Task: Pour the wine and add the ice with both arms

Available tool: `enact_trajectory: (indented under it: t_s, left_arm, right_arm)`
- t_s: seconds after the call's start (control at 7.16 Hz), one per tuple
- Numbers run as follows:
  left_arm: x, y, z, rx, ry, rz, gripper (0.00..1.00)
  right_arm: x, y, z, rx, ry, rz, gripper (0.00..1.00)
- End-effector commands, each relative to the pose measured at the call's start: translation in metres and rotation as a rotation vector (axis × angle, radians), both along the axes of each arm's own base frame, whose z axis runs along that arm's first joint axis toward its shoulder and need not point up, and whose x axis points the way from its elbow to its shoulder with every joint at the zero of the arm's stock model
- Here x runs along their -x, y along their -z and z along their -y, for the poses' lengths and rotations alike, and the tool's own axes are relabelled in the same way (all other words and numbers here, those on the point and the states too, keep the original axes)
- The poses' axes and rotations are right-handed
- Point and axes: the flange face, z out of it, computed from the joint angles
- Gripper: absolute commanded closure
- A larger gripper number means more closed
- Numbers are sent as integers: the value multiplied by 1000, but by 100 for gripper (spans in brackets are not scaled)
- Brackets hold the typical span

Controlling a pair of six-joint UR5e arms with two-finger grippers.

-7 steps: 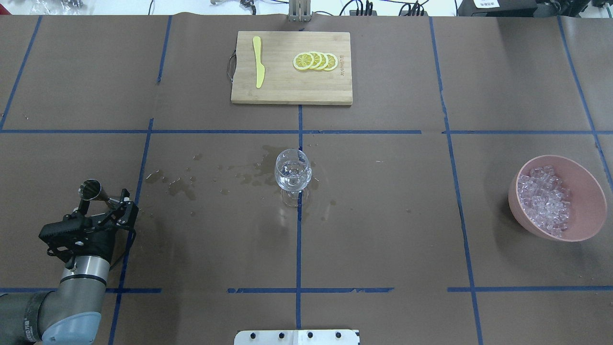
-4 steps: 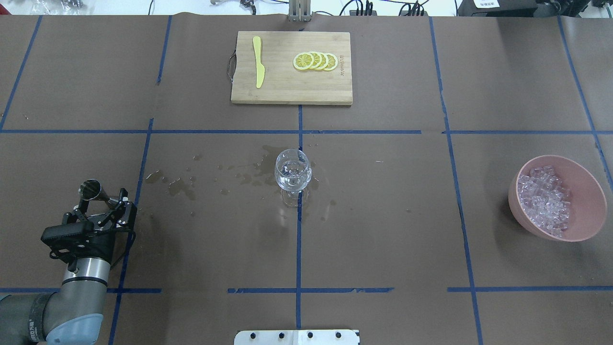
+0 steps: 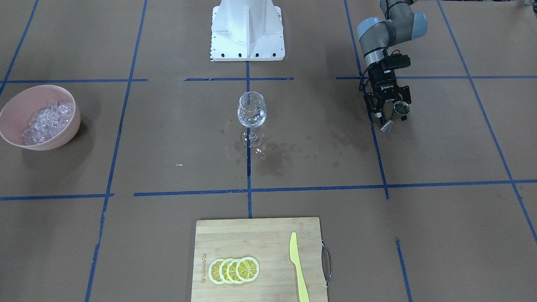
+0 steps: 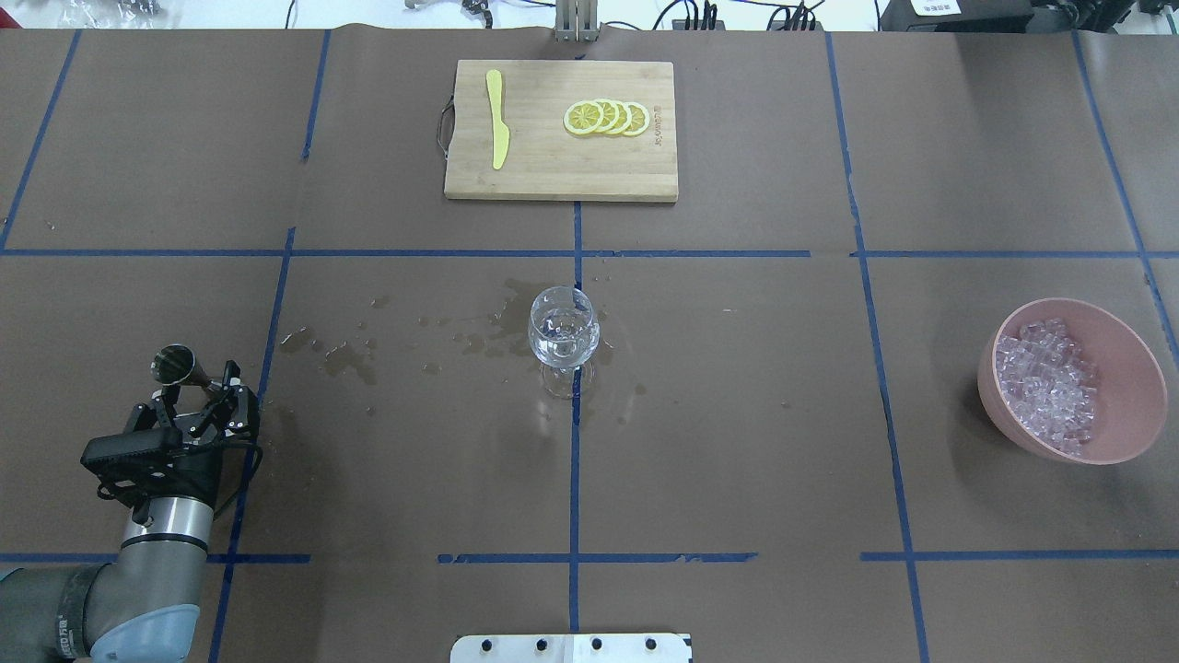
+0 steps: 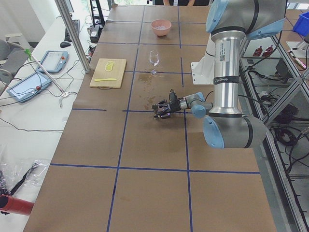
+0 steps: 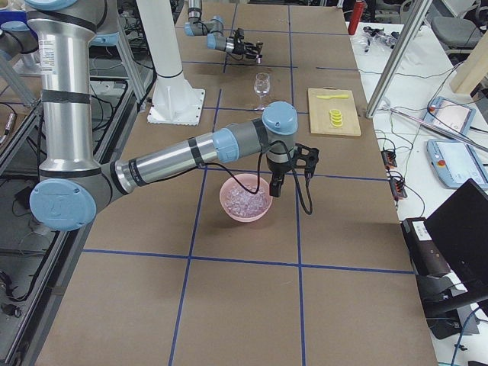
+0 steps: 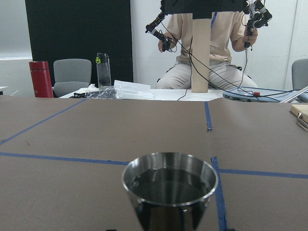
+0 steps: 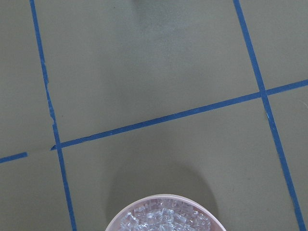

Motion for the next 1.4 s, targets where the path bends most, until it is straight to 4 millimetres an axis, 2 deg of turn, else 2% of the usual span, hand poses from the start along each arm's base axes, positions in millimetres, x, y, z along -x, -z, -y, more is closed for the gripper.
enact_trajectory:
  t_s: [0.0, 0.42, 0.56, 0.7, 0.98, 1.12, 1.26]
  left_arm:
    - [-1, -1, 0, 0, -1, 0, 35]
    - [-1, -5, 0, 1, -1, 9, 36]
    - [-1, -5, 0, 1, -1, 9, 41]
    - [-1, -4, 0, 1, -1, 6, 50]
    - [-1, -3, 0, 1, 2, 2, 88]
    - [-1, -3, 1, -1, 3, 2, 100]
    - [2, 5, 2, -2, 11, -26, 100]
  right_arm:
    - [0, 0, 0, 1, 1, 0, 0]
    - [0, 0, 0, -1, 2, 0, 0]
    - [0, 0, 0, -1, 2, 0, 0]
    - [0, 0, 0, -2, 2, 0, 0]
    - [0, 0, 0, -2, 2, 0, 0]
    - [0, 2, 0, -5, 2, 0, 0]
    - [0, 2, 0, -4, 1, 1, 0]
